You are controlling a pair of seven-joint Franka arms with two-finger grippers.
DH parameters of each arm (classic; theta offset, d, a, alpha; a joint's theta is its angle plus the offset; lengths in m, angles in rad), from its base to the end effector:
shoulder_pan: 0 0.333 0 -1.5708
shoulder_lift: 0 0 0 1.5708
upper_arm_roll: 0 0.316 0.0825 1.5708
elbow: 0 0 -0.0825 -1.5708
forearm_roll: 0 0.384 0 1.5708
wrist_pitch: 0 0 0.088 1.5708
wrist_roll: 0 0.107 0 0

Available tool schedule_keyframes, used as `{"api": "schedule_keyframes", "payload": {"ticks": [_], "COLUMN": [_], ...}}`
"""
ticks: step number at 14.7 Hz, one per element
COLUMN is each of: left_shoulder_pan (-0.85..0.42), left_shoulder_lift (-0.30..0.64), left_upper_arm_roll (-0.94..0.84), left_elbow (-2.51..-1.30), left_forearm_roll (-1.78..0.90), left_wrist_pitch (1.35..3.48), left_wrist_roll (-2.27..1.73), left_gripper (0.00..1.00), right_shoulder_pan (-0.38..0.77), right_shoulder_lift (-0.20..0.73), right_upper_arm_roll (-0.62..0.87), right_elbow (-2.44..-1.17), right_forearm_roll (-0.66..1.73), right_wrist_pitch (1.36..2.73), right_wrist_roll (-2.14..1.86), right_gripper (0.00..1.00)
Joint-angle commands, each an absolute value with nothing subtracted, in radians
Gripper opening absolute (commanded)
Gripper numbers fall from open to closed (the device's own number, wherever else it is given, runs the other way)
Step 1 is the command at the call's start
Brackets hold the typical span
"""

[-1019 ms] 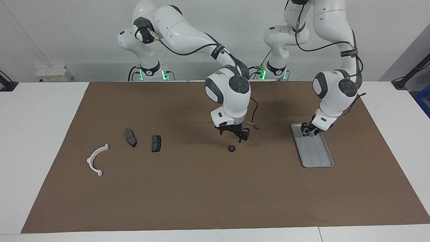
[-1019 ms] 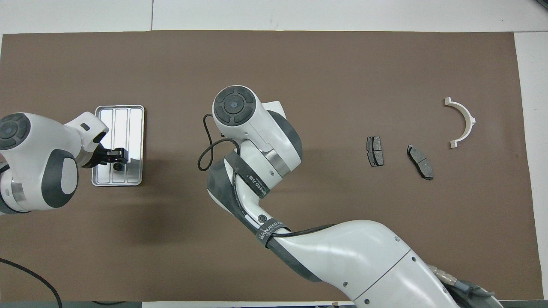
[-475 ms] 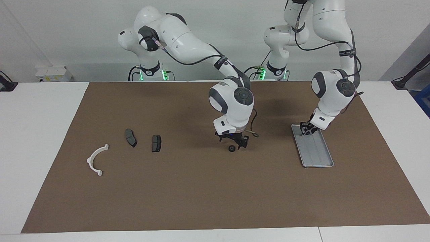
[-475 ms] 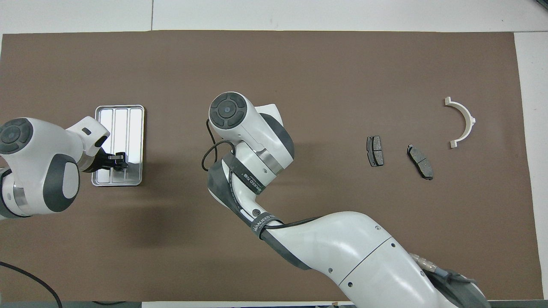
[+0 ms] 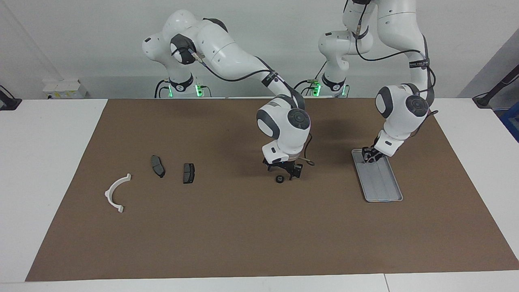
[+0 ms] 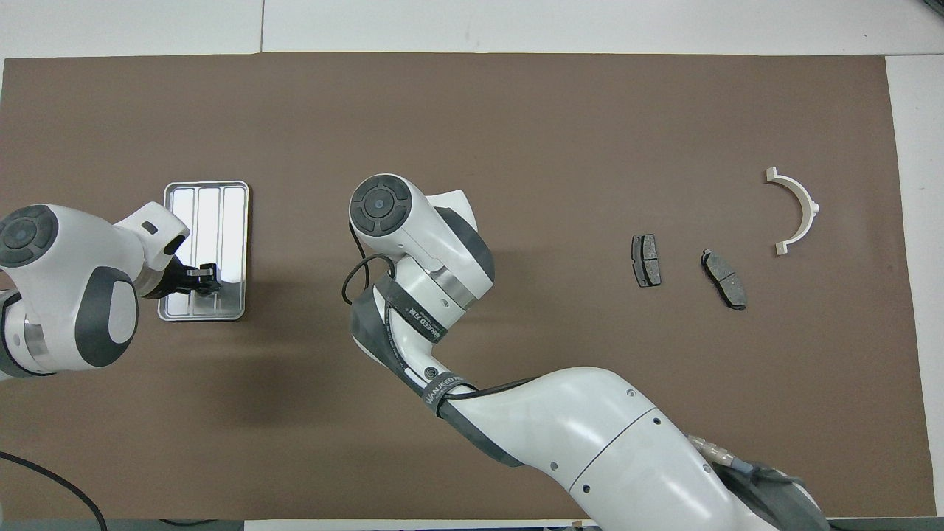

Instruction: Place bearing gear from tray to pile

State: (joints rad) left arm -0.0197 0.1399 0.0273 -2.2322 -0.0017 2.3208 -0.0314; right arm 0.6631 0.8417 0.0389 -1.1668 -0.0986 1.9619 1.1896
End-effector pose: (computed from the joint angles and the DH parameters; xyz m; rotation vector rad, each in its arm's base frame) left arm 0.5346 0.0040 0.3047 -3.1367 -0.0628 0.0804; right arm 0.5871 0.4771 0.2834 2.9876 -0.6999 0.0346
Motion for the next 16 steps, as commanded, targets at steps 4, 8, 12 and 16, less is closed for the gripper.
{"api": "schedule_keyframes", "payload": {"ticks": [4, 8, 12, 16], "left_shoulder_pan": [-0.02, -0.018, -0.02, -0.02], "left_shoulder_lift": [0.104, 0.106, 0.107, 0.107], "left_upper_arm_roll": [0.031, 0.031, 0.031, 0.031], "left_elbow": [-2.278, -2.283, -2.286, -2.286], "left_forearm_roll": [-0.008, -0.008, -0.006, -0.008], "left_wrist_pitch": [2.365, 2.373, 2.373, 2.372], "left_wrist_roll": [-0.038, -0.037, -0.038, -0.04], "left_gripper": [0.47, 0.46, 0.45, 0.2], "right_shoulder_pan": [0.653, 0.652, 0.644, 0.635], "right_shoulder_lift": [0.857, 0.847, 0.844, 0.841], "right_upper_arm_roll": [0.043, 0.044, 0.046, 0.048], "right_elbow": [-1.152, -1.193, -1.216, -1.224], "right_forearm_roll": [-0.101, -0.095, -0.097, -0.095], "right_wrist_pitch": [2.034, 2.051, 2.054, 2.054], "right_wrist_roll": [1.218, 1.216, 1.213, 1.212], "right_gripper": [0.96, 0.96, 0.95, 0.73]}}
